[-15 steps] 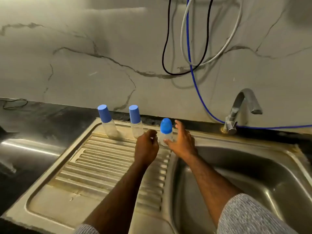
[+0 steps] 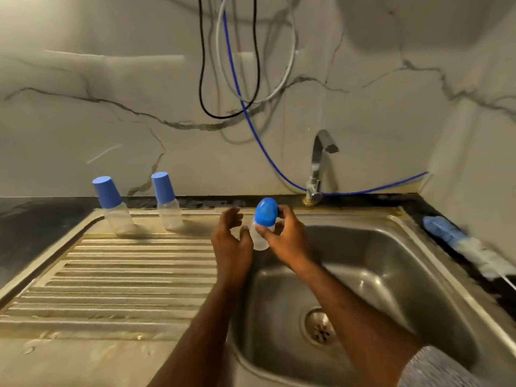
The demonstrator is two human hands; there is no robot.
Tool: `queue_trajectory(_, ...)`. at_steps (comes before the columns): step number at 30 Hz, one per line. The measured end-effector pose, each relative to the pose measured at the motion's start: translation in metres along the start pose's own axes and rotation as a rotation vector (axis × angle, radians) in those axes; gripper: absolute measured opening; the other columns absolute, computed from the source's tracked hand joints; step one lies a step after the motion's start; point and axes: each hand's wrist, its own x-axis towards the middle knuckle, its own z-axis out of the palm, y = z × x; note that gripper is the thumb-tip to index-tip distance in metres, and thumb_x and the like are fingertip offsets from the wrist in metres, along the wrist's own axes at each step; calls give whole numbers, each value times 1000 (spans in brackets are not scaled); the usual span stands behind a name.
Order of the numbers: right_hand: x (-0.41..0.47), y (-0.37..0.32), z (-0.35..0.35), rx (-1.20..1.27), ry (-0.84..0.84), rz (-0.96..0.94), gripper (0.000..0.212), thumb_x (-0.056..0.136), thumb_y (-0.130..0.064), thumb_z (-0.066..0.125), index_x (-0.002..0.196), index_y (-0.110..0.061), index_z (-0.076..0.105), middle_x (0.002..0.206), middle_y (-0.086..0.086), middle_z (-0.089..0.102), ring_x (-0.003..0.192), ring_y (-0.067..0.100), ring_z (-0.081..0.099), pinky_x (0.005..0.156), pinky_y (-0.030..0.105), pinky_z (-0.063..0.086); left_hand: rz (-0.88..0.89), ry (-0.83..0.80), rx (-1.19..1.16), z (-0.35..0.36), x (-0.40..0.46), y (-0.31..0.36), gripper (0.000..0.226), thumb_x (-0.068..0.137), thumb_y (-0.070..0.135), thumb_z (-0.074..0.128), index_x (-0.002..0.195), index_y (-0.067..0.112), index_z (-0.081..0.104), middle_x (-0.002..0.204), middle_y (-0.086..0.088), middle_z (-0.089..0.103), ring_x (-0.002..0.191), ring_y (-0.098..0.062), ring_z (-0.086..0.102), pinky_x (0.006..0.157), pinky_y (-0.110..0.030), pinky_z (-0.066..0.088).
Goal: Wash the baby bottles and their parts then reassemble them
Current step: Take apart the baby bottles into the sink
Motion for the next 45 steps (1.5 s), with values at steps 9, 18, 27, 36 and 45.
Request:
queue_trajectory(9,-46,41,-81,139,23,65,58,71,-18,90,117,-33,59,107,-8,70,93,7,68,83,20,56,261,-545,99,19,-27,10,60,74,-5,79,130,6,62,120,7,62,105,20,54,89,1,39)
queue_trajectory(18,-31,34,-83,159,-180,71,50,71,-18,91,110,-34,63,112,-5,71,106,13,67,90,29,57,238,-696,106,22,-31,0,78,74,39,87,142,33,48,130,25,56,119,15,50,97,-4,39)
queue_trajectory(27,-34,25,-71,72,-219,41,35,78,-36,84,107,-31,65,104,-3,71,97,15,68,83,29,60,219,-681,104,16,-24,-12,73,77,29,87,142,25,54,128,14,63,116,0,59,100,-17,47)
queue_trajectory(36,-27,35,-80,30,-159,50,41,80,-23,83,115,-16,63,106,2,68,95,16,66,69,16,52,225,-705,305,33,-24,-5,66,89,33,75,148,27,46,142,0,56,132,-19,50,113,-53,37)
queue_trajectory(45,-22,49,-79,106,-165,-59,42,79,-21,84,115,-25,63,111,-3,67,102,15,65,82,23,56,269,-688,465,36,-16,-6,72,89,39,72,152,33,38,143,2,53,132,-19,47,116,-49,29)
